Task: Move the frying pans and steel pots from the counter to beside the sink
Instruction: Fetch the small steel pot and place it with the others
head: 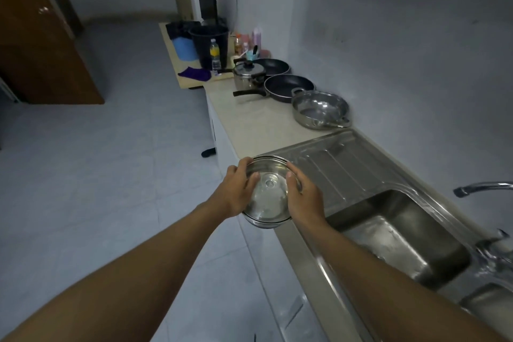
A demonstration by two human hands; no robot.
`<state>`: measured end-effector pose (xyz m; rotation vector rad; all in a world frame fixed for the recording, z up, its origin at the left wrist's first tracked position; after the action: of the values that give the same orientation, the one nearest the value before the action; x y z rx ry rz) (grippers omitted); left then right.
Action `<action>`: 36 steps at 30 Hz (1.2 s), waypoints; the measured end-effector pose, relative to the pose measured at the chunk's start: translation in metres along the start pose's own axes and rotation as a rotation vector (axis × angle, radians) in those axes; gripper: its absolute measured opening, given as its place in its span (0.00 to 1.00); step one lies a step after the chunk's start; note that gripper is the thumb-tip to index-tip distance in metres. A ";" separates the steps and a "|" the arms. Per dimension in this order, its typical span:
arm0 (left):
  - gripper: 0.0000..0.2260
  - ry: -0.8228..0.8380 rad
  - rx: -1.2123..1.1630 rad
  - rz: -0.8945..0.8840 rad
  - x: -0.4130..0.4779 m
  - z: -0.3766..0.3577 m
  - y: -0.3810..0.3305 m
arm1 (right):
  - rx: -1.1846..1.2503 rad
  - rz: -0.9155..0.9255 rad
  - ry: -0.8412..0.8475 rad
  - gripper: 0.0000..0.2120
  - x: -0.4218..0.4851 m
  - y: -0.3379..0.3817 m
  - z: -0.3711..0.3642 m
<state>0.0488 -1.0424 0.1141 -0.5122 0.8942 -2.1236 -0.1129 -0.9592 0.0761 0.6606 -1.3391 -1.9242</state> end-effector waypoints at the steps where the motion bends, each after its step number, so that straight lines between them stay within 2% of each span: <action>1: 0.20 0.003 0.001 -0.009 0.014 0.005 0.009 | 0.001 0.004 -0.005 0.19 0.013 0.002 -0.009; 16: 0.20 0.187 -0.003 -0.157 0.224 0.096 0.108 | 0.074 -0.058 -0.220 0.17 0.180 0.053 -0.129; 25: 0.20 0.231 -0.026 -0.234 0.343 0.099 0.138 | 0.037 -0.061 -0.328 0.15 0.279 0.059 -0.149; 36: 0.21 0.266 -0.058 -0.259 0.486 0.096 0.168 | 0.069 -0.089 -0.368 0.14 0.418 0.044 -0.177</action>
<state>-0.1174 -1.5378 0.0879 -0.3973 1.0891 -2.4477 -0.2358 -1.3971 0.0496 0.4154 -1.6295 -2.1536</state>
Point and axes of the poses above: each hand's wrist, its own x-axis towards the middle knuckle, its own z-axis out of the back of the hand, y = z × x, the point moved 6 cm from there along x, towards the middle knuckle, and after that the axes turned 7 degrees about -z, right-handed, at the moved point
